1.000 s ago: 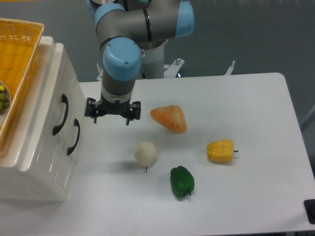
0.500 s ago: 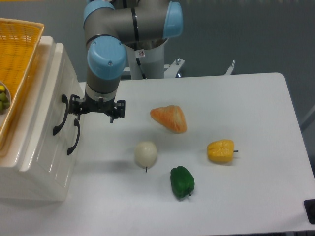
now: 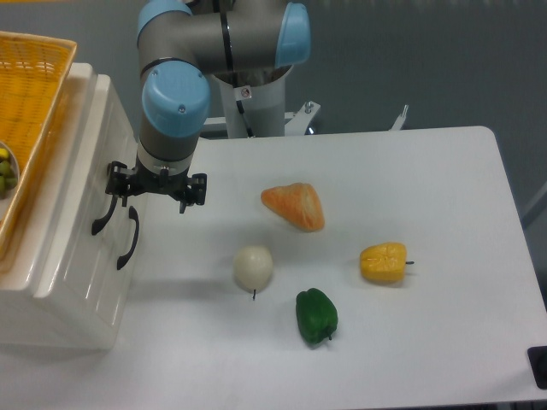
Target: Slide open the top white drawer
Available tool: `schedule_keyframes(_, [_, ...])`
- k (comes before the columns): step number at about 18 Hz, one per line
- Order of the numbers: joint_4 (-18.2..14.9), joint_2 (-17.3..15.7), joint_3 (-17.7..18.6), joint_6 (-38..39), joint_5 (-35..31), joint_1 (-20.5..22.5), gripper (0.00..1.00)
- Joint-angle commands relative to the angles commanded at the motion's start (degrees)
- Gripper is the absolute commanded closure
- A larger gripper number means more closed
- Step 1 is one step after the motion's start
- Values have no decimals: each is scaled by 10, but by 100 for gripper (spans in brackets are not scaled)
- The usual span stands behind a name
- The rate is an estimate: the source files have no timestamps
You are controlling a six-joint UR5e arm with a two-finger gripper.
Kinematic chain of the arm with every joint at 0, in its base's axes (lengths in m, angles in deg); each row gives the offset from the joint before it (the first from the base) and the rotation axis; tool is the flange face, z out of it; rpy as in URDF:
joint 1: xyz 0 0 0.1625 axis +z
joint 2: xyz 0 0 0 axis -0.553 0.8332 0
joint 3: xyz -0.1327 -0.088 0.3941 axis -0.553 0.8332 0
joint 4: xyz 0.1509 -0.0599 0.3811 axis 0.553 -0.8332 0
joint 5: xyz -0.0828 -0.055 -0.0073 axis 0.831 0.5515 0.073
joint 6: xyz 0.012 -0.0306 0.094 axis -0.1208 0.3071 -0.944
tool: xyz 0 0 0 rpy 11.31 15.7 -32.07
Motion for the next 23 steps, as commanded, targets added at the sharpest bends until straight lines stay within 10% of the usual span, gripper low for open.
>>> schedule_keyframes(23, [4, -2, 1, -1, 2, -15, 0])
